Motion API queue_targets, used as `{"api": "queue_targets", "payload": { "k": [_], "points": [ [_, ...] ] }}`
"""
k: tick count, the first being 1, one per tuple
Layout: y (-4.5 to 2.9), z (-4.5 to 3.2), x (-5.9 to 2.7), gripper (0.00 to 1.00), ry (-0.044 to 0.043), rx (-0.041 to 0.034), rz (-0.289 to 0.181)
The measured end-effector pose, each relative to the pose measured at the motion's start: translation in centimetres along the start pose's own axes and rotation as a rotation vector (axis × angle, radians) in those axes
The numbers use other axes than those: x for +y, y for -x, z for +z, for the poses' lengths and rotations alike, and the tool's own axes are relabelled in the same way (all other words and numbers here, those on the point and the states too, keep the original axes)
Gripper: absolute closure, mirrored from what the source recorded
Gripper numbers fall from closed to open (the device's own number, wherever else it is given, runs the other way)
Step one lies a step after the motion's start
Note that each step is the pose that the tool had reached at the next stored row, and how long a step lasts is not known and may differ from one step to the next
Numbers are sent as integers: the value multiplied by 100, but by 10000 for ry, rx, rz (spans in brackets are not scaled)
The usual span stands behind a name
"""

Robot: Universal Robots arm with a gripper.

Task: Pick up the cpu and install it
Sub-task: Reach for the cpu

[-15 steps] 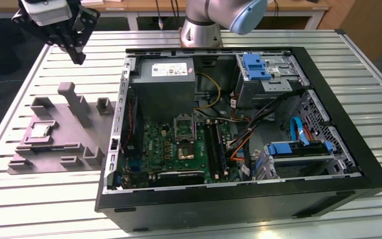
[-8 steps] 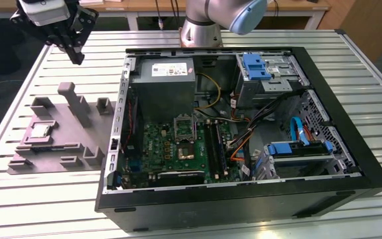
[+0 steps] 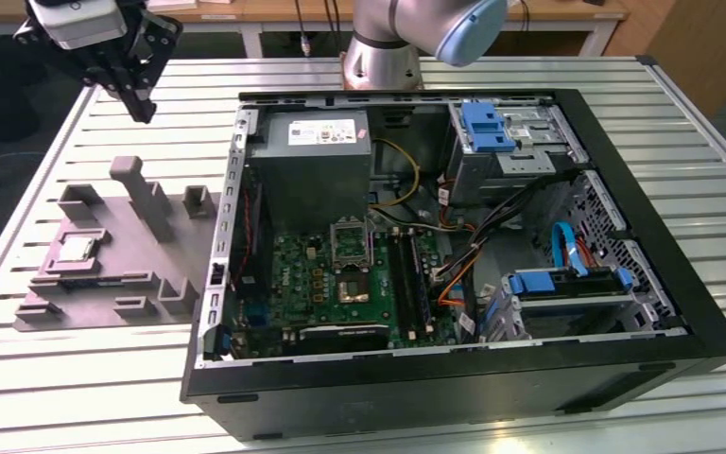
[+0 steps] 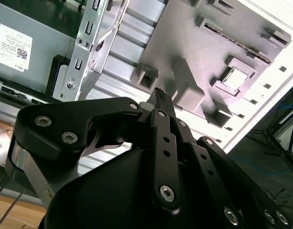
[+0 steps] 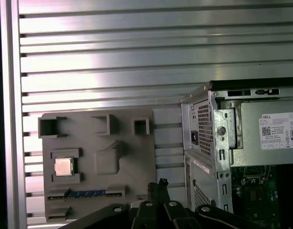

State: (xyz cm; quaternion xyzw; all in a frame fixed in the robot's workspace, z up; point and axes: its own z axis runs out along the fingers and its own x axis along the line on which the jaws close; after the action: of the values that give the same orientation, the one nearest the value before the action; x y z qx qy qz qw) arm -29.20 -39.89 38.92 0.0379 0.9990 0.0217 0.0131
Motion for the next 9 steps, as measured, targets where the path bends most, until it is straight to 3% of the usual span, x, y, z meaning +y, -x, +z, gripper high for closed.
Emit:
{"api": "queue_targets", "payload": {
  "k": [9],
  "points": [
    [-47,0,-4,89,1,0,-1]
  ]
}}
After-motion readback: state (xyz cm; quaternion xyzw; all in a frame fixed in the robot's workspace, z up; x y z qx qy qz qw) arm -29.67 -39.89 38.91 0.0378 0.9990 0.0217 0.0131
